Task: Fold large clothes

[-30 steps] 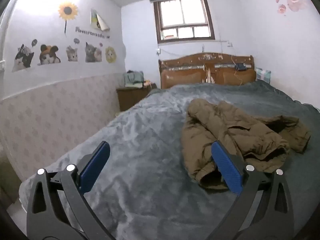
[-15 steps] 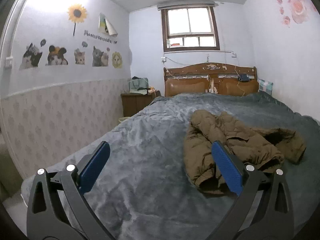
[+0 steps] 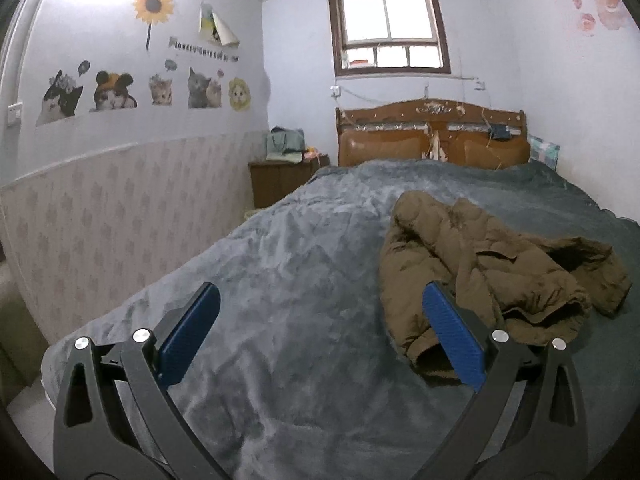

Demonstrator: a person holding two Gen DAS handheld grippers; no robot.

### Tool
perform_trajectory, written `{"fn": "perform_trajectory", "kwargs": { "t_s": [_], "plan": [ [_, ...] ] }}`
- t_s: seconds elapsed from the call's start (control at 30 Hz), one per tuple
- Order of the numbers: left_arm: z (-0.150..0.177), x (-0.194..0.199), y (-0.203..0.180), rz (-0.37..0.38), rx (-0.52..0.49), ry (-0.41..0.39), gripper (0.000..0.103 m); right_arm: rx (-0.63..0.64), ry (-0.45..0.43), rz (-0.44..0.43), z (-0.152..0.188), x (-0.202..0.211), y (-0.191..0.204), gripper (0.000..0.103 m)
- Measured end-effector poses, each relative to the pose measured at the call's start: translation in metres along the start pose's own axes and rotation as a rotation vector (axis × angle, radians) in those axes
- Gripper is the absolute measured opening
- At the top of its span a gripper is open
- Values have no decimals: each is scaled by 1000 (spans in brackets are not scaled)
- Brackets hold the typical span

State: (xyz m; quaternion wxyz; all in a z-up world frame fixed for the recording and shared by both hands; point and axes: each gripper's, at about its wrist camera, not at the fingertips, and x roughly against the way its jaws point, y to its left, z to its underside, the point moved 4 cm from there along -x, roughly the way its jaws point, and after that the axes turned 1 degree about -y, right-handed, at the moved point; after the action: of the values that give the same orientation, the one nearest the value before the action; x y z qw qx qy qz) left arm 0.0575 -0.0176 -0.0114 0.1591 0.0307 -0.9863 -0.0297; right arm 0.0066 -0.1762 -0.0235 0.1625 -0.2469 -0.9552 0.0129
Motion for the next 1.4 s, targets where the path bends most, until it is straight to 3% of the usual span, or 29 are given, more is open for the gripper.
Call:
{"fn": "perform_trajectory", "kwargs": {
  "t_s": [0.33,1.4],
  "plan": [
    [2,-3,-17,-6,-73,-3,100,-84,27,-39,6,-9,-12,101],
    [0,1,-15,-10,-74,-12,100,-96,41,-38,8,-16,-14,101]
  ]
}}
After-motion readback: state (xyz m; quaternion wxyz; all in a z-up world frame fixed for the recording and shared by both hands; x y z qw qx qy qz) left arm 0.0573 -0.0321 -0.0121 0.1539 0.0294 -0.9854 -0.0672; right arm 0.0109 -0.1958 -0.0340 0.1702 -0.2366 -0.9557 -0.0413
